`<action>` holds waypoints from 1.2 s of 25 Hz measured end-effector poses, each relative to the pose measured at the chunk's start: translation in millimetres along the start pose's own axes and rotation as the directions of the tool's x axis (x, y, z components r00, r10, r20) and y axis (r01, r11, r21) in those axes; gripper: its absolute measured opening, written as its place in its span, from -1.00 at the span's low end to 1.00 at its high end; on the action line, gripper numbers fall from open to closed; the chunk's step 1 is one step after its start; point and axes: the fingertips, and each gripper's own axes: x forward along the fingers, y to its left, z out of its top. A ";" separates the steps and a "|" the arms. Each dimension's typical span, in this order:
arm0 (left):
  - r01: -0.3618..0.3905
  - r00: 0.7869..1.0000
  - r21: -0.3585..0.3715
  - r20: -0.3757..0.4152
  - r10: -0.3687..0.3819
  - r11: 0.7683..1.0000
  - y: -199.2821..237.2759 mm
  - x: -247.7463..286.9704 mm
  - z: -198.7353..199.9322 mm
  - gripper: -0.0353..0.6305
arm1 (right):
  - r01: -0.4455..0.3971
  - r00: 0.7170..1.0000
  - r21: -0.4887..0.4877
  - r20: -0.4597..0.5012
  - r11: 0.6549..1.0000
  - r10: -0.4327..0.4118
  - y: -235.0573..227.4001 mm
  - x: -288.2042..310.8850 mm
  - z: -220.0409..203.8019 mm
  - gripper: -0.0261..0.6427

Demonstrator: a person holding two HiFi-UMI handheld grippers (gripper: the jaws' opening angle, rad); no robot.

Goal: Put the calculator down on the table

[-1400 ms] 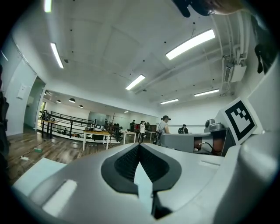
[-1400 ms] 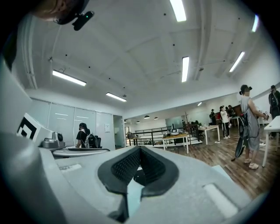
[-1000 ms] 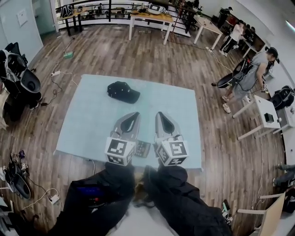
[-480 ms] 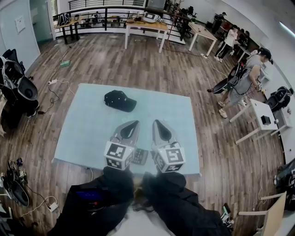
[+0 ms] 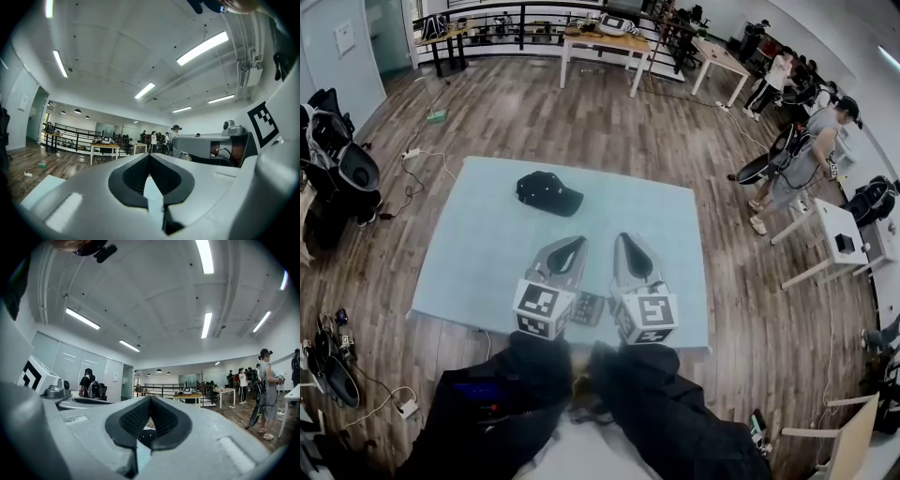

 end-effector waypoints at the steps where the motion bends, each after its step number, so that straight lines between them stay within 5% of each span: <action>1: -0.001 1.000 0.003 -0.001 0.001 1.000 0.6 -0.4 -0.6 -0.90 | -0.001 1.000 -0.002 0.000 1.000 0.001 0.8 0.4 -0.4 -0.94; 30: -0.017 0.999 -0.022 -0.039 0.016 1.000 7.1 1.1 -15.3 -0.90 | 0.018 1.000 0.013 -0.024 1.000 -0.017 -6.4 1.7 -14.1 -0.94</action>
